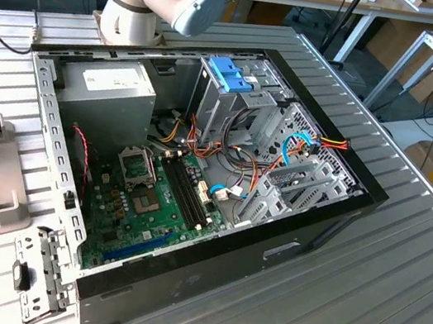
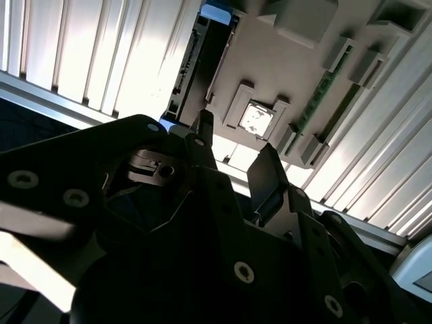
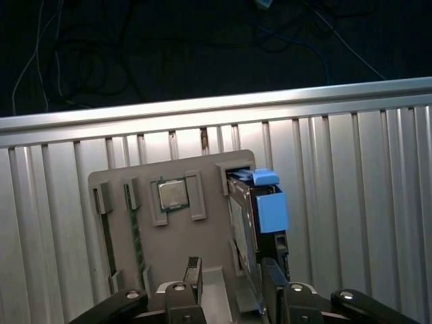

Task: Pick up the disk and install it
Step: 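Pick up the disk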

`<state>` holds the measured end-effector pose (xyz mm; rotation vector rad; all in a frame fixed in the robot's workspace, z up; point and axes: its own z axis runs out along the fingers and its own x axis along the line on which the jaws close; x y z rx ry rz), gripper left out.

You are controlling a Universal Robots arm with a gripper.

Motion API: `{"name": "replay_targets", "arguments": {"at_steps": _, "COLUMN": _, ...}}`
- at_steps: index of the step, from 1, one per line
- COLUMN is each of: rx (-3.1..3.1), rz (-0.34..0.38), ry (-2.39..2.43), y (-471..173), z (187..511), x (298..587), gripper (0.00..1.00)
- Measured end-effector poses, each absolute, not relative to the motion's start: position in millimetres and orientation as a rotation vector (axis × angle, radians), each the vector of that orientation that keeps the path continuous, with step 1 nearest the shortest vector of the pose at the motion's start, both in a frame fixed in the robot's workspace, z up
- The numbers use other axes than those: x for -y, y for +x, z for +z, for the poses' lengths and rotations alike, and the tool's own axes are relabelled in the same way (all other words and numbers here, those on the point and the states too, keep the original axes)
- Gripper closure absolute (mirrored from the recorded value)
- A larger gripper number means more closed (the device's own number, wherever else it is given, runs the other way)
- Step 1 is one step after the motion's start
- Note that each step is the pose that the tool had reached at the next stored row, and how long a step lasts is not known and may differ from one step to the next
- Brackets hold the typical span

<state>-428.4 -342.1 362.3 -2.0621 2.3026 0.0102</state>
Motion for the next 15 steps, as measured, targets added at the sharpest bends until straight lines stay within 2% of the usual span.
{"name": "replay_targets", "arguments": {"at_steps": 15, "rx": -2.298, "rz": 0.022, "ry": -2.057, "y": -431.5, "z": 355.5, "x": 333.1, "gripper": 0.52}}
